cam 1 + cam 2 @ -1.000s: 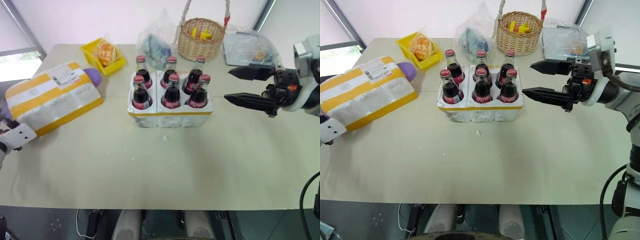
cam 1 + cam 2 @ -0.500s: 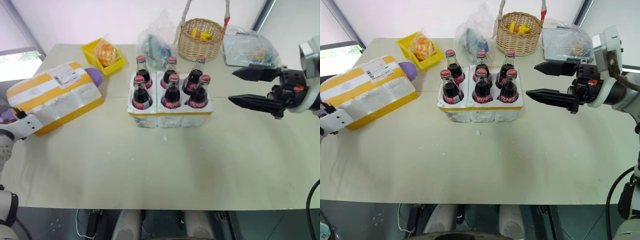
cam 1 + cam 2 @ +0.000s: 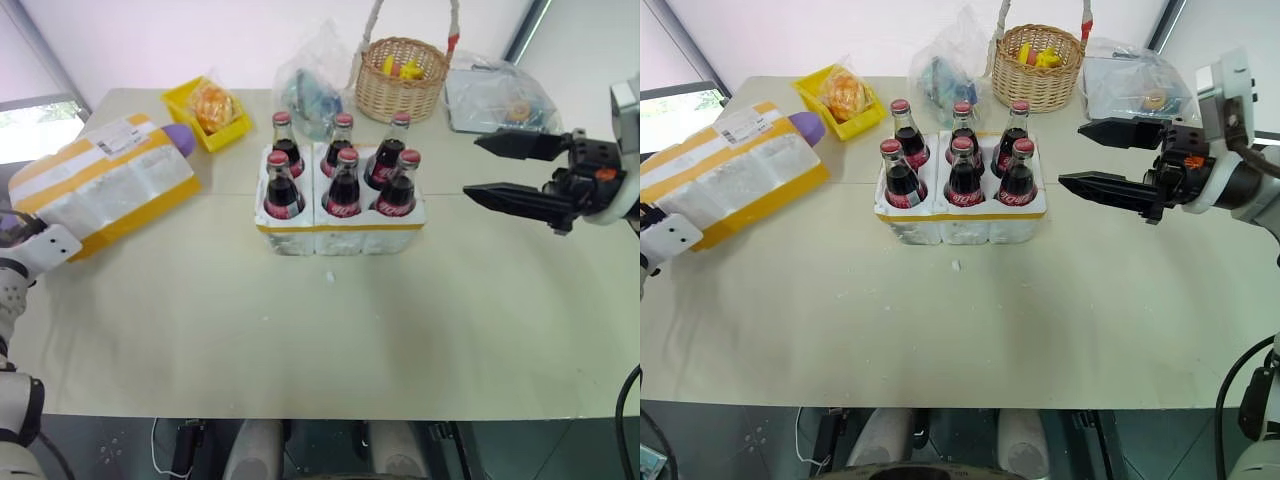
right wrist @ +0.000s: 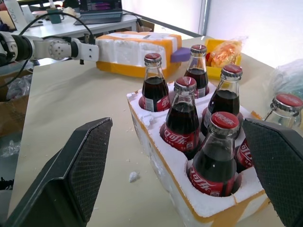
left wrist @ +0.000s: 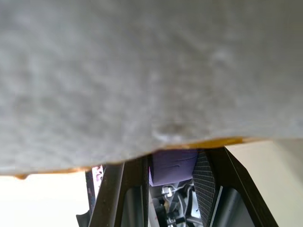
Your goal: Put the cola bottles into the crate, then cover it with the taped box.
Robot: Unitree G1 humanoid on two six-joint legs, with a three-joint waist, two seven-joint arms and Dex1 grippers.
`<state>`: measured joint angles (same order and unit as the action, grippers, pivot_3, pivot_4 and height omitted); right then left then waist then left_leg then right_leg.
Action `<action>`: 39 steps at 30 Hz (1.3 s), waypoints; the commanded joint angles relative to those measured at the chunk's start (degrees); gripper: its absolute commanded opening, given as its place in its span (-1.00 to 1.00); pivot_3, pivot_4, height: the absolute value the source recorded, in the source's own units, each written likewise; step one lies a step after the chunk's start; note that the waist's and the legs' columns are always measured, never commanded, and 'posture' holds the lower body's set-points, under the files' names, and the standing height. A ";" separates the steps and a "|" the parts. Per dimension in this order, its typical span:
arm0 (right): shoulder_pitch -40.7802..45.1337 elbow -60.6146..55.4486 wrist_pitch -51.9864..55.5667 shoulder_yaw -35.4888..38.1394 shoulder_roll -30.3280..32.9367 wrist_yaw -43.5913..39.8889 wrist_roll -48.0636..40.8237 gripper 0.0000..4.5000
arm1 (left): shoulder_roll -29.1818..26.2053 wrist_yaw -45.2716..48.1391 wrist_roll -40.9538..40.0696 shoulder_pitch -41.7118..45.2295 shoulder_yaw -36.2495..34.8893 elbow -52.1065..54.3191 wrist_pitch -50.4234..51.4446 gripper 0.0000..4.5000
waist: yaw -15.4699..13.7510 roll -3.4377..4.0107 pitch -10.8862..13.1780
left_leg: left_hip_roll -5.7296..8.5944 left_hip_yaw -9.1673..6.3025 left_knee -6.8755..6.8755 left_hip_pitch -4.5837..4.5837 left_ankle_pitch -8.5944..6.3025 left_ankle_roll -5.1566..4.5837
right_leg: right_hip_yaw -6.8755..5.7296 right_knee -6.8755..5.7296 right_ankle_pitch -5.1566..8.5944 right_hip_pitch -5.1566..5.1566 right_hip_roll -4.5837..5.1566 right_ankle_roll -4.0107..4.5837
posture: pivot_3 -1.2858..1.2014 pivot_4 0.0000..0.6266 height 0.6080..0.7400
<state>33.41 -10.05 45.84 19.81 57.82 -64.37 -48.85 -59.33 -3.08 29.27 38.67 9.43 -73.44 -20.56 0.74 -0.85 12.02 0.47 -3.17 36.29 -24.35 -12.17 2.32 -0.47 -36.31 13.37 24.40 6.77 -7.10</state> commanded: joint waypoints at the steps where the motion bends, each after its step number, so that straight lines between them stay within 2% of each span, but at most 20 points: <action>1: -0.50 -1.23 -0.96 3.01 1.77 -0.15 -0.49 1.00 | -3.16 0.83 -1.30 2.28 -1.05 1.71 -1.48 -0.51 | -0.04 -0.03 -0.01 | 0.00 0.00 0.00 -0.01 0.01 0.02 | 0.00 0.00 0.00 0.00 0.00 0.00 | 0.03 -0.52 0.96; 5: -1.81 0.09 1.62 4.10 3.49 -1.60 -1.97 1.00 | -6.94 3.80 -2.27 6.03 -2.33 5.97 -5.09 -0.51 | -0.16 -0.17 0.00 | 0.00 -0.01 0.00 -0.05 0.04 0.08 | 0.00 0.00 0.00 0.01 0.00 0.00 | 0.03 -0.52 0.96; 8: -3.13 0.28 -0.39 4.73 3.48 -1.30 -0.36 1.00 | -9.25 7.68 -4.14 9.81 -3.83 11.07 -6.61 -0.51 | -0.22 -0.36 -0.05 | 0.00 -0.03 0.00 -0.06 0.05 0.09 | 0.00 0.02 0.00 0.00 0.00 0.00 | 0.03 -0.52 0.96; 12: -4.53 1.37 -2.73 4.03 3.21 -0.43 2.36 1.00 | -9.50 12.40 -7.52 12.98 -6.41 16.80 -7.25 -0.51 | -0.07 -0.36 -0.06 | 0.02 0.00 0.01 -0.05 0.06 0.11 | 0.03 0.06 -0.02 -0.03 0.01 -0.03 | 0.03 -0.52 0.96; 16: -8.00 3.15 -4.97 4.34 3.28 -3.23 3.74 1.00 | -6.37 23.81 -13.06 20.04 -7.47 31.29 -2.50 -0.51 | -0.02 -0.39 -0.05 | -0.02 -0.03 -0.02 -0.04 0.07 0.10 | 0.03 0.03 -0.02 -0.03 -0.08 -0.03 | 0.03 -0.52 0.96; 21: -7.82 4.75 -6.61 3.37 2.20 -3.09 4.51 1.00 | -0.86 34.79 -16.37 19.77 -6.71 51.97 10.75 -0.51 | 0.01 -0.39 -0.05 | 0.02 0.01 0.09 -0.09 0.08 0.11 | 0.12 0.05 -0.06 -0.05 -0.05 -0.10 | 0.03 -0.52 0.96; 25: -7.91 4.97 -7.08 3.07 1.11 -2.57 4.73 1.00 | 3.65 40.06 -14.91 19.56 -4.64 65.87 20.78 -0.51 | 0.53 -0.39 -0.05 | 0.01 0.00 0.08 -0.04 0.09 0.10 | 0.14 -0.01 -0.06 -0.04 -0.08 -0.10 | 0.03 -0.52 0.96; 29: -8.29 4.63 -7.36 3.11 0.16 -1.88 4.53 1.00 | 5.09 46.01 -12.11 17.65 -1.46 76.44 28.71 -0.51 | 0.56 -0.38 -0.05 | 0.00 0.01 0.09 -0.02 0.09 0.09 | 0.18 -0.03 -0.06 -0.04 -0.10 -0.10 | 0.03 -0.52 0.96; 39: -8.57 3.72 -6.98 4.12 -1.56 0.05 3.43 1.00 | 4.90 49.55 1.27 11.59 4.90 84.92 32.36 -0.51 | 0.11 -0.37 -0.04 | 0.01 -0.01 0.17 -0.04 0.09 0.08 | 0.19 -0.03 -0.06 -0.05 -0.12 -0.10 | 0.03 -0.52 0.96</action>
<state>24.68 -4.52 39.49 21.59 56.22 -64.52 -44.10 -53.34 46.25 27.60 49.73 14.63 9.23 12.05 0.85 -1.22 11.97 0.48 -3.19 36.46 -24.40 -12.08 2.39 -0.28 -36.34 13.31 24.35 6.66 -7.20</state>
